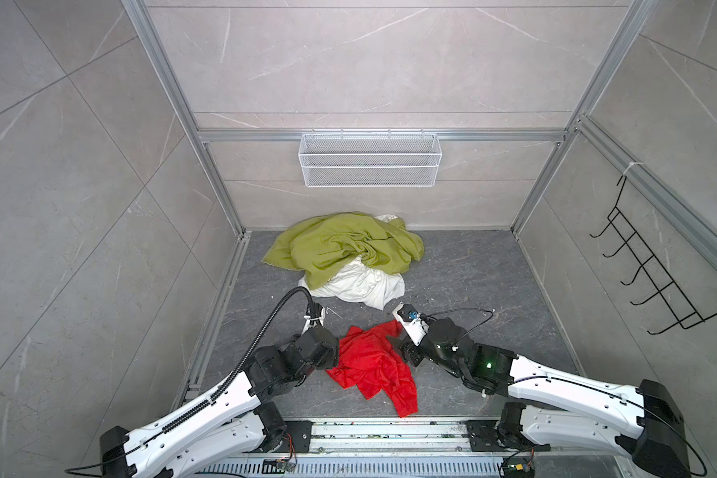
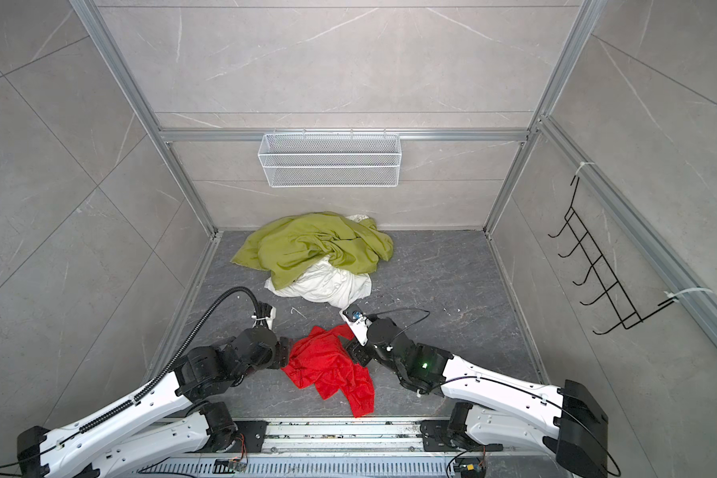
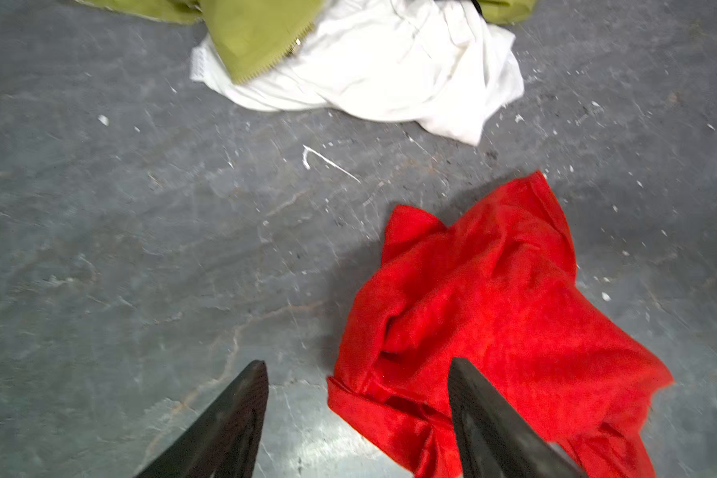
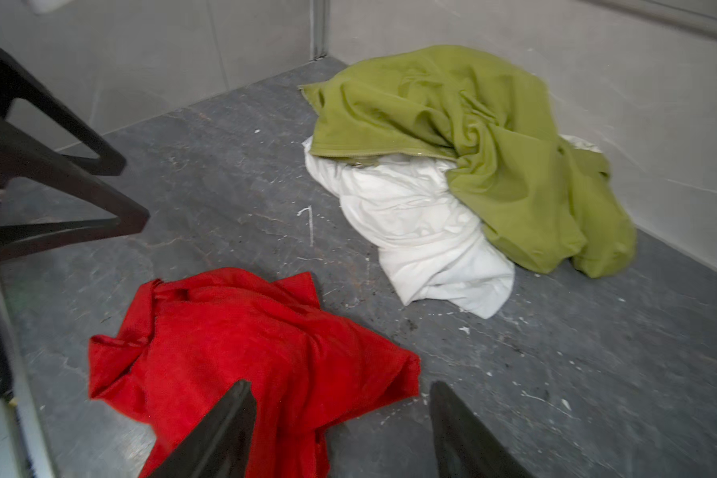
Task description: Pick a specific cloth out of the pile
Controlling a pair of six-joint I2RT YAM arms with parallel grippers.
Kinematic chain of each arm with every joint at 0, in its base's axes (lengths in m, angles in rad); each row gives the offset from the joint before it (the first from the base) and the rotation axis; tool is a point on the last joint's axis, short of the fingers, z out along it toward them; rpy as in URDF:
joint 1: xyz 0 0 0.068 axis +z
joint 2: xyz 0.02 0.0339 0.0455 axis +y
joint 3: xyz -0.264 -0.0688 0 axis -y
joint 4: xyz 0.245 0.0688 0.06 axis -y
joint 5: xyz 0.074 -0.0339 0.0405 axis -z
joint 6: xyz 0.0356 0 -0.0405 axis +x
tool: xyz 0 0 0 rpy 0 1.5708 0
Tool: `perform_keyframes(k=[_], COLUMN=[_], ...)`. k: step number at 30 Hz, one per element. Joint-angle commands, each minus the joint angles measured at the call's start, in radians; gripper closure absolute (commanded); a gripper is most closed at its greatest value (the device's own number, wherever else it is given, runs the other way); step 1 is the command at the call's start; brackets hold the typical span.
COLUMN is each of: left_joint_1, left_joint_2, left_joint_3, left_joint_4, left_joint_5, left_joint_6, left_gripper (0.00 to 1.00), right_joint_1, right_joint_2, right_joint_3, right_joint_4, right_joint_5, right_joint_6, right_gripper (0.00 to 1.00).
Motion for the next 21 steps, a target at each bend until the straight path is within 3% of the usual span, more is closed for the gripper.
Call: perform_keyframes(k=[1,5,9,11,15,21], left_joint_1=[0.127,0.309,0.428,0.475,0.607,0.705], left_joint_2=[0.056,0.107,0.197,0.244,0.331,0.424], left_joint_3=[0.033,0.016,-0.012,-0.029,-0.054,-0.168], left_joint_4=[0.049,0.158,0.266,0.356,0.544,0.875], left_joint_5=[-0.004,0.069,-0.073,-0.102,0.037,0.144], left_joint_6=[0.131,0.225,0.349,0.424,0.546,0.716], left_gripper=[0.28,0.27,0.27,0.26,0.19,0.14], right_joint_1=[-0.037,-0.120,-0.251,-0.330,-0.470,-0.614], right_joint_2=[-0.009,-0.025,-0.027,-0.019,0.033,0.180], right_joint_3=[0.015,-0.029,-0.109,-0.162,-0.262,-0.348], right_joint_4=[0.056,0.124,0.227,0.282,0.441,0.648], right_joint_5=[0.138,0.226,0.336,0.356,0.329,0.304], right_joint_6=[-0.032,-0.033,-0.046,-0.045,-0.141,-0.117], right_gripper=[0.31,0.31,0.29,0.22,0.02,0.00])
